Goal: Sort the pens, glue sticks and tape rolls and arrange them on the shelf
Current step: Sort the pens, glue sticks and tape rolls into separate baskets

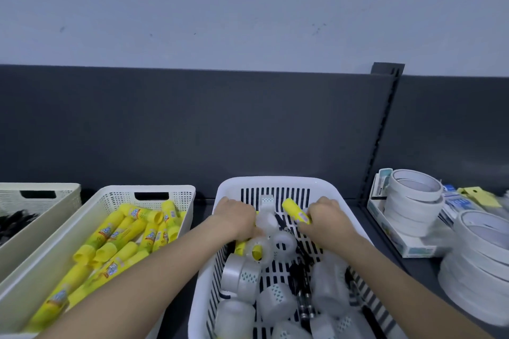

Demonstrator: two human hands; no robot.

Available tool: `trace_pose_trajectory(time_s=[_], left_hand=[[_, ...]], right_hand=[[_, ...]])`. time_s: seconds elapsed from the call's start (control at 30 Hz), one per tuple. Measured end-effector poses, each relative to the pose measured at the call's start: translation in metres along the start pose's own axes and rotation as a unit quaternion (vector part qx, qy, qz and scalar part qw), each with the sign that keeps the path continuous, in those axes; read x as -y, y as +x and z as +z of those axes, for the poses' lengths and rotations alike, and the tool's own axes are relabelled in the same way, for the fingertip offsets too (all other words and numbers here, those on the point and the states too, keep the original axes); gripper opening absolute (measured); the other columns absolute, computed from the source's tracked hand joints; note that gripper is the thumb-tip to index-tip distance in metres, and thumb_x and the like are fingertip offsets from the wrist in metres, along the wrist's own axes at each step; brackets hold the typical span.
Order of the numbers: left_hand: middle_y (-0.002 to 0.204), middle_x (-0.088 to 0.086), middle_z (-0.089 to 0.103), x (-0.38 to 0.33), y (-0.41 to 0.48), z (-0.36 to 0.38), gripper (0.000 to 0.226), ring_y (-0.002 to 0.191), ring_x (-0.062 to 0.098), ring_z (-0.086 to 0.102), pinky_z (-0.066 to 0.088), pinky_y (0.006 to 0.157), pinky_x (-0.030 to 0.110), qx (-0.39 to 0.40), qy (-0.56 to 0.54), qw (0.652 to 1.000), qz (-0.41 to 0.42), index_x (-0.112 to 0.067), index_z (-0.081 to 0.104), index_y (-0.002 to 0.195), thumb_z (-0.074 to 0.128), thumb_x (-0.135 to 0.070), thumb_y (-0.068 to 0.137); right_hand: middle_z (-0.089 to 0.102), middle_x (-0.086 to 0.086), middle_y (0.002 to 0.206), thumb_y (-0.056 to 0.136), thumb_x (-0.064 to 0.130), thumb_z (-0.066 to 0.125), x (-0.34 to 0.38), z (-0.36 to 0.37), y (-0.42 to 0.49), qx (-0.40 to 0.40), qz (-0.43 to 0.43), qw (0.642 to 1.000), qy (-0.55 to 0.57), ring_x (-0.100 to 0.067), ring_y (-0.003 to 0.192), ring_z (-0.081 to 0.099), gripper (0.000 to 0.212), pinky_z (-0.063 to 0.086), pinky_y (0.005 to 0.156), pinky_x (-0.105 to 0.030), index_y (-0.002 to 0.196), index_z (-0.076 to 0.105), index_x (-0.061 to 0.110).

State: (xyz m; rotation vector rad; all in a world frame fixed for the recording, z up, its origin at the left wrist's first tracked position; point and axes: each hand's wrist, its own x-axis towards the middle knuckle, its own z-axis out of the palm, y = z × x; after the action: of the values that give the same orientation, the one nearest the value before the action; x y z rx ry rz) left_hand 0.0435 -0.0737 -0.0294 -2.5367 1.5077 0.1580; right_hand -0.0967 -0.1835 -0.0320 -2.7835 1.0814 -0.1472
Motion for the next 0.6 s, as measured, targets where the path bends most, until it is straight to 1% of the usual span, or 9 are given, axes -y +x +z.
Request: trace_pose_trajectory(time_s=[0.07,0.13,0.2,0.27,0.33,0.4,0.47,0.53,0.6], left_hand=[[0.067,-0.001,0.044,-0.006,0.007,0.001,0.048,0.077,0.022,0.046,0.035,0.075,0.03,0.03,-0.069,0.997,-0.014,-0.014,0.039,0.064,0.051,-0.055,0.086],[0.066,-0.001,0.044,-0.012,0.015,0.005,0.044,0.075,0.021,0.048,0.038,0.066,0.029,0.062,-0.167,0.984,-0.028,-0.015,0.04,0.064,0.061,-0.048,0.082],[0.065,-0.002,0.044,-0.017,0.021,0.007,0.039,0.072,0.019,0.049,0.04,0.063,0.028,0.086,-0.229,0.968,-0.051,-0.016,0.041,0.064,0.067,-0.041,0.079],[0.066,-0.001,0.045,-0.02,0.025,0.007,0.035,0.063,0.016,0.048,0.04,0.055,0.024,0.108,-0.279,0.952,-0.072,-0.016,0.043,0.066,0.07,-0.033,0.078],[0.068,0.0,0.048,-0.018,0.025,0.005,0.03,0.061,0.015,0.05,0.042,0.053,0.025,0.114,-0.33,0.933,-0.088,-0.014,0.046,0.068,0.072,-0.026,0.077],[0.071,0.001,0.05,-0.015,0.021,0.003,0.029,0.073,0.021,0.054,0.045,0.062,0.028,0.096,-0.381,0.914,-0.097,-0.013,0.044,0.072,0.073,-0.02,0.076],[0.072,0.001,0.049,-0.007,0.016,-0.001,0.031,0.078,0.023,0.052,0.044,0.066,0.029,0.047,-0.409,0.905,-0.105,-0.014,0.042,0.072,0.072,-0.019,0.076],[0.071,0.002,0.053,0.004,0.005,-0.009,0.025,0.068,0.02,0.054,0.044,0.058,0.025,-0.009,-0.453,0.886,-0.099,-0.011,0.049,0.075,0.072,-0.02,0.077],[0.065,0.003,0.057,0.019,-0.013,-0.021,0.019,0.052,0.014,0.053,0.04,0.045,0.017,-0.066,-0.513,0.852,-0.084,-0.01,0.056,0.073,0.071,-0.018,0.079]], right_hand=[[0.041,-0.006,0.086,0.084,0.026,0.05,-0.001,-0.003,-0.002,-0.038,-0.004,0.998,0.058,-0.023,0.087,0.043,0.03,0.035,0.066,-0.03,0.061,0.035,0.014],[0.046,-0.006,0.084,0.083,0.024,0.052,-0.001,-0.004,-0.003,-0.055,-0.005,0.993,0.106,-0.022,0.081,0.045,0.023,0.036,0.064,-0.031,0.069,0.042,0.01],[0.048,-0.006,0.083,0.084,0.023,0.052,-0.002,-0.003,-0.004,-0.066,-0.01,0.988,0.139,-0.021,0.076,0.044,0.018,0.036,0.063,-0.032,0.076,0.048,0.007],[0.048,-0.003,0.082,0.083,0.022,0.053,-0.003,-0.003,-0.004,-0.073,-0.014,0.984,0.159,-0.019,0.074,0.043,0.017,0.035,0.062,-0.031,0.082,0.053,0.005],[0.046,0.001,0.077,0.083,0.022,0.053,-0.004,-0.004,-0.004,-0.077,-0.022,0.981,0.174,-0.017,0.071,0.042,0.013,0.034,0.06,-0.03,0.081,0.051,0.009],[0.044,0.005,0.072,0.082,0.02,0.053,-0.004,-0.005,-0.005,-0.082,-0.032,0.978,0.19,-0.015,0.065,0.041,0.009,0.033,0.057,-0.028,0.08,0.049,0.012],[0.045,0.006,0.069,0.083,0.02,0.052,-0.004,-0.005,-0.007,-0.084,-0.038,0.973,0.21,-0.011,0.059,0.041,0.008,0.033,0.055,-0.028,0.083,0.05,0.013],[0.048,0.007,0.065,0.085,0.02,0.052,-0.003,-0.005,-0.008,-0.076,-0.043,0.97,0.228,-0.009,0.054,0.043,0.007,0.035,0.054,-0.027,0.086,0.051,0.014],[0.051,0.006,0.064,0.086,0.022,0.052,0.0,-0.006,-0.01,-0.063,-0.045,0.965,0.252,-0.008,0.053,0.045,0.006,0.035,0.053,-0.025,0.087,0.051,0.016]])
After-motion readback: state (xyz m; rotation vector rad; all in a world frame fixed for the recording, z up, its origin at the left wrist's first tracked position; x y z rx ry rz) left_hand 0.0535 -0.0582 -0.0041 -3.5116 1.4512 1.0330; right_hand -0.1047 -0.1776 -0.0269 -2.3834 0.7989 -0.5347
